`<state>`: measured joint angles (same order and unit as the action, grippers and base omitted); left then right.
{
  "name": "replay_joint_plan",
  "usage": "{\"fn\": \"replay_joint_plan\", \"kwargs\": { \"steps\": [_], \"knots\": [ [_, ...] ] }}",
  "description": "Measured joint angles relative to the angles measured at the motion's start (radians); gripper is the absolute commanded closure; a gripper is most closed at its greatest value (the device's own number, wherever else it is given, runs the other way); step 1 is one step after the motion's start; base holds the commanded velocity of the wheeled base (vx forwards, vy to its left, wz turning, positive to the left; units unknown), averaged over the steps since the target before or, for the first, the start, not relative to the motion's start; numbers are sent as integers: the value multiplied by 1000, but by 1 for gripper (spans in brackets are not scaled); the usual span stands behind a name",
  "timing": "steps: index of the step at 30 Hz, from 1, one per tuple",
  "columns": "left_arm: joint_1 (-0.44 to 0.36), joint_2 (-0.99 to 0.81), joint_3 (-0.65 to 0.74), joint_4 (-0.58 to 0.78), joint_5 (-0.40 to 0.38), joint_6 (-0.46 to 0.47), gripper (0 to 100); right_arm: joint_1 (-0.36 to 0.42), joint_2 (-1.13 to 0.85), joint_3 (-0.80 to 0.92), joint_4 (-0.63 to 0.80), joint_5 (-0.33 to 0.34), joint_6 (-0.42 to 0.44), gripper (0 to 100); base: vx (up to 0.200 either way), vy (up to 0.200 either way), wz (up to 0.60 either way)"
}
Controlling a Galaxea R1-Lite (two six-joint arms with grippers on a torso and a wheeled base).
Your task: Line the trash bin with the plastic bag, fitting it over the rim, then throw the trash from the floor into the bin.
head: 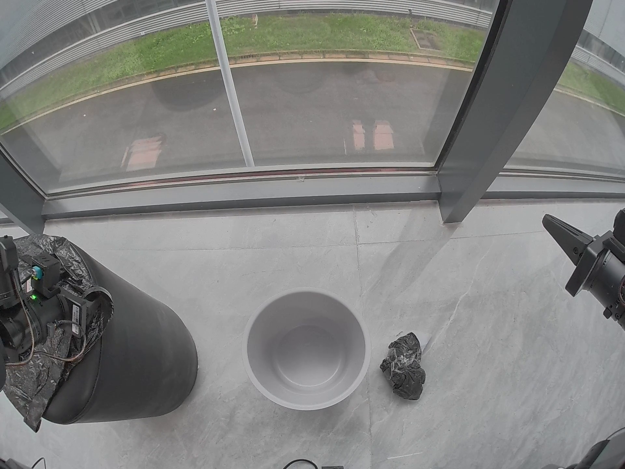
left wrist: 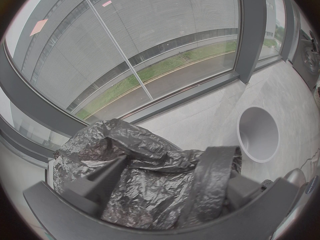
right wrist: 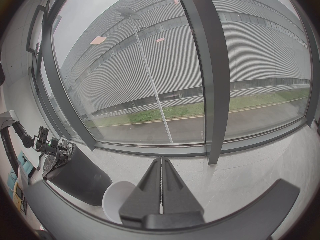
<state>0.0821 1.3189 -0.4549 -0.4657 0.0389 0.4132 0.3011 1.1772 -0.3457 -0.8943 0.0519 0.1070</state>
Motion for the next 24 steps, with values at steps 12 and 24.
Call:
{"fn": "replay_joint_plan", "kwargs": {
  "steps": [12, 24],
  "knots": [
    [-26, -22, 51, -95, -31, -104, 100, 0, 0, 8, 1, 0, 0, 100, 0, 0, 0],
    [-98, -139, 52, -187, -65, -623, 100, 2, 2, 25, 2, 0, -4, 100, 0, 0, 0]
  ]
}}
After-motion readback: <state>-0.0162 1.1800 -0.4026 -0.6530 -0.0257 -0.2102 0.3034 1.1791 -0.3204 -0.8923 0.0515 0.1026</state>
